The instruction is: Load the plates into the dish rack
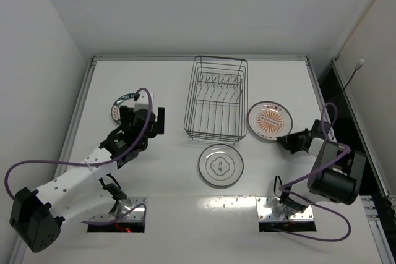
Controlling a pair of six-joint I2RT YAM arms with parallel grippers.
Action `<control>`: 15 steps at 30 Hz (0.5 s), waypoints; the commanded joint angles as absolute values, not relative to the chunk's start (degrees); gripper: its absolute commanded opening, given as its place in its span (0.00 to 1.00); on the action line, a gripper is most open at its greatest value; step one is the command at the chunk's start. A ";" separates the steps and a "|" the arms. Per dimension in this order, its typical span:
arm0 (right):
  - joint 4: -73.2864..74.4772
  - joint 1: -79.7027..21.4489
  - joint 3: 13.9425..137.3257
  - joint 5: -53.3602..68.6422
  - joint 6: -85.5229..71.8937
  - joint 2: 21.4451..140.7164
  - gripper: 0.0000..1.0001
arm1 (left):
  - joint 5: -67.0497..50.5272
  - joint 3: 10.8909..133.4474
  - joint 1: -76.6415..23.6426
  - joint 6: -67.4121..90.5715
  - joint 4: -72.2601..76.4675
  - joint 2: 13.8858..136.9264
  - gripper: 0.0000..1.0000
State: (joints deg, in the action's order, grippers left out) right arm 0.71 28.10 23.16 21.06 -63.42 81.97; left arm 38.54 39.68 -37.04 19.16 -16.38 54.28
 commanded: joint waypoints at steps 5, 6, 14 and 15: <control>5.44 28.21 24.78 14.59 -59.25 75.88 0.00 | 38.23 42.10 -37.35 19.69 -15.91 54.57 1.00; 6.15 28.21 25.83 13.89 -58.28 74.20 0.00 | 38.23 42.10 -37.35 19.69 -15.91 54.58 1.00; 15.55 26.64 35.41 6.95 -52.12 60.39 0.00 | 38.23 42.10 -37.35 19.69 -15.91 54.58 1.00; 16.69 25.67 36.64 5.81 -52.12 59.25 0.00 | 37.62 42.10 -37.35 19.69 -15.91 54.58 1.00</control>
